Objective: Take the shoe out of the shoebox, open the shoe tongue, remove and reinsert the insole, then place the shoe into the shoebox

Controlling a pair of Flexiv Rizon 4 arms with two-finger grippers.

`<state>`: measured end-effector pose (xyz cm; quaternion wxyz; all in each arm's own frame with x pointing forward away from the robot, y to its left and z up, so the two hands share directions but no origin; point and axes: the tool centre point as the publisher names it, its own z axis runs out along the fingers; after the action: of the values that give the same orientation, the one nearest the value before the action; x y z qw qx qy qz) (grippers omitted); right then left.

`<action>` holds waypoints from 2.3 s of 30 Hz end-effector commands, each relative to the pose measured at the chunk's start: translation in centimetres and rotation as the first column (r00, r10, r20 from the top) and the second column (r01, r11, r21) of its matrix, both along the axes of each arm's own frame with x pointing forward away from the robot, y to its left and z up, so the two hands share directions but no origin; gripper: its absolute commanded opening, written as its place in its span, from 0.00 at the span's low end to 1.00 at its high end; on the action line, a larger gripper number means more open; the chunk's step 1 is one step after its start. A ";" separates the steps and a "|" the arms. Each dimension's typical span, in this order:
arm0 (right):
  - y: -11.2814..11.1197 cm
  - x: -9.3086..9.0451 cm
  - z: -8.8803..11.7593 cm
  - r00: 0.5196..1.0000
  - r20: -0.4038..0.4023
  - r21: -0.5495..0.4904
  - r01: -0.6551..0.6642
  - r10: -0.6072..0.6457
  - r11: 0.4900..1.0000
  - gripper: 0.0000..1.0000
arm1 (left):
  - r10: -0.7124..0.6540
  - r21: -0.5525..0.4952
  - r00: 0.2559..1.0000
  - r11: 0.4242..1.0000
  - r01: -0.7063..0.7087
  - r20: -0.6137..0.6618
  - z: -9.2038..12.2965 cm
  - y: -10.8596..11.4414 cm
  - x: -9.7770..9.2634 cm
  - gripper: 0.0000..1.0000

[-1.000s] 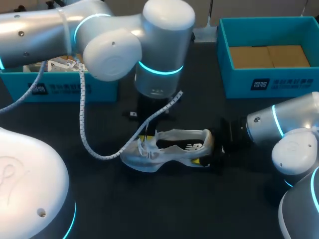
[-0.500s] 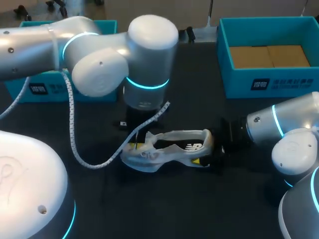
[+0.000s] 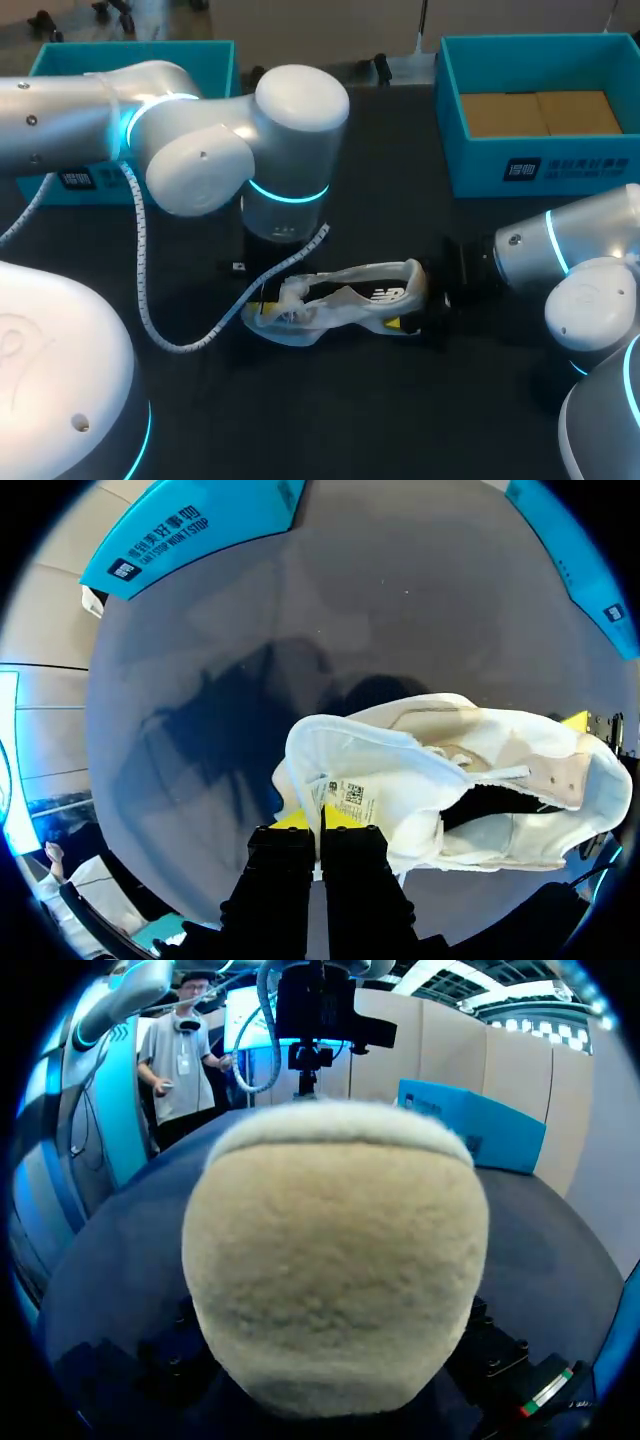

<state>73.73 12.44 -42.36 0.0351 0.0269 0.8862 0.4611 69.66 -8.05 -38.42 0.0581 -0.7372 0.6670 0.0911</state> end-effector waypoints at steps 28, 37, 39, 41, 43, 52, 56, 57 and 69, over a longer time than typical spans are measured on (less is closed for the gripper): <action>0.2 0.1 -0.2 1.000 0.000 -0.009 0.002 -0.002 1.000 0.00 | 0.090 -0.023 0.996 0.996 -0.090 0.015 1.7 3.6 -0.2 0.44; 0.2 0.1 -0.2 1.000 0.000 -0.009 0.002 -0.002 1.000 0.00 | 0.097 -0.036 0.995 0.995 -0.096 0.026 3.1 4.3 0.6 0.50; 0.2 0.1 -0.2 1.000 0.000 -0.009 0.002 -0.002 1.000 0.00 | 0.101 -0.044 0.995 0.994 -0.100 0.023 3.5 4.4 0.8 0.57; 0.2 0.1 -0.2 1.000 0.000 -0.009 0.002 -0.002 1.000 0.00 | 0.097 -0.062 0.995 0.994 -0.095 0.021 4.2 4.4 1.0 0.68; 0.2 0.1 -0.2 1.000 0.000 -0.009 0.002 -0.002 1.000 0.00 | 0.088 -0.071 0.995 0.994 -0.085 0.042 4.9 4.3 1.2 0.78; 0.2 0.1 -0.2 1.000 0.000 -0.009 0.002 -0.002 1.000 0.00 | -0.008 -0.134 0.996 0.991 0.020 0.092 9.5 3.5 2.7 1.00; 0.2 0.1 -0.2 1.000 0.000 -0.009 0.002 -0.002 1.000 0.00 | -0.066 -0.145 0.992 0.986 0.082 0.107 11.5 3.0 3.5 1.00; 0.2 0.1 -0.2 1.000 0.000 -0.009 0.002 -0.002 1.000 0.00 | -0.087 -0.145 0.991 0.984 0.102 0.105 11.9 2.8 3.6 1.00; 0.2 0.1 -0.2 1.000 0.000 -0.009 0.002 -0.002 1.000 0.00 | -0.560 -0.163 0.820 0.804 0.572 0.117 15.8 -0.1 5.6 1.00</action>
<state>73.74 12.42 -42.42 0.0350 0.0273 0.8866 0.4604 74.72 -7.59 -23.05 0.0239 -0.5960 0.8022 -0.0263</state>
